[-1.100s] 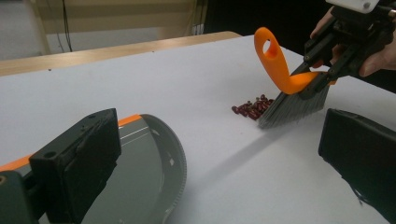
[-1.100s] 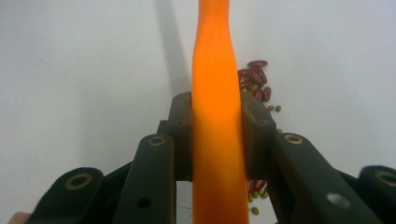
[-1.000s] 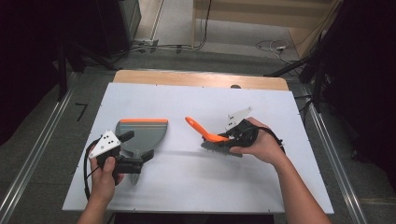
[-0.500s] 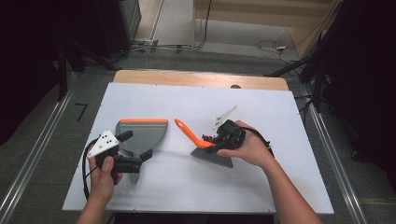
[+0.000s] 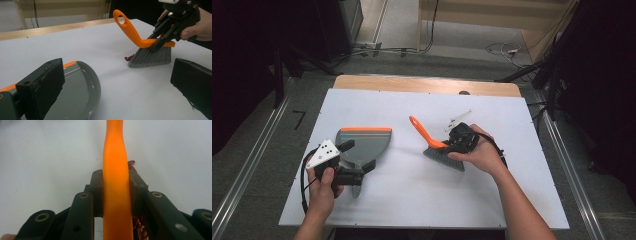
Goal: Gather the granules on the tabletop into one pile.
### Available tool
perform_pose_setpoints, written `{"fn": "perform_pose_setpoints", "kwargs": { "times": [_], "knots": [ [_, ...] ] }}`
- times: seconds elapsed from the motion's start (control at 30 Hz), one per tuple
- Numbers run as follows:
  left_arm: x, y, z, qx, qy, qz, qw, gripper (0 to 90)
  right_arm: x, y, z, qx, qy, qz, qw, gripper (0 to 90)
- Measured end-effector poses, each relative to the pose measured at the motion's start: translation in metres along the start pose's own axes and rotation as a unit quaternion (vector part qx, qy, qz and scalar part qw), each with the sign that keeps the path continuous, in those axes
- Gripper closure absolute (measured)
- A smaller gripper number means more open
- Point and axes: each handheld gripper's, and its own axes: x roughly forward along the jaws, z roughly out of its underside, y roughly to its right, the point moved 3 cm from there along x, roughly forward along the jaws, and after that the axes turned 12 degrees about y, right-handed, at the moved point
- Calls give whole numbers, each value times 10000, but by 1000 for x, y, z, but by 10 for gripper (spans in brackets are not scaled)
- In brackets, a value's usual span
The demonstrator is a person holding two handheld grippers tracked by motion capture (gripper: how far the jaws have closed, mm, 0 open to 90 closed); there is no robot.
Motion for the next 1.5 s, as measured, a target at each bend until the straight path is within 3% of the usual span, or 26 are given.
{"fn": "perform_pose_setpoints", "kwargs": {
  "times": [0.1, 0.23, 0.37, 0.5, 0.57, 0.67, 0.8, 0.93, 1.03, 1.5],
  "knots": [
    [0, 0, 0, 2, -9, -7, 10000, 0, -2, -3, -2, 12, 29, 3, 10000, 688],
    [0, -1, 0, -5, 0, -6, 10000, 0, -6, -8, -8, 231, 140, 167, 9995, 687],
    [0, 0, 0, 1, -9, -4, 10000, 0, -5, -23, -19, 459, 290, 279, 9981, 687],
    [0, 0, 0, -10, 1, 11, 10000, 0, 3, -34, -33, 673, 484, 584, 9948, 687],
    [0, 0, 0, -2, -9, 10, 10000, 0, 10, -34, -37, 894, 578, 770, 9913, 687],
    [-1, -2, -1, -21, 9, 8, 10000, 0, 21, -26, -37, 1402, 666, 939, 9834, 688],
    [-2, -3, -1, -36, 32, -8, 10000, 0, 29, -11, -31, 2024, 609, 1164, 9705, 688],
    [-2, -4, -1, -45, 35, -5, 10000, 0, 27, 1, -20, 2330, 565, 1394, 9608, 688],
    [-2, -4, -1, -37, 28, -1, 10000, 0, 22, 6, -14, 2579, 614, 1428, 9536, 688],
    [0, -2, -1, -13, 0, 17, 10000, 0, 6, 13, 6, 2858, 796, 1531, 9426, 687]
  ]
}}
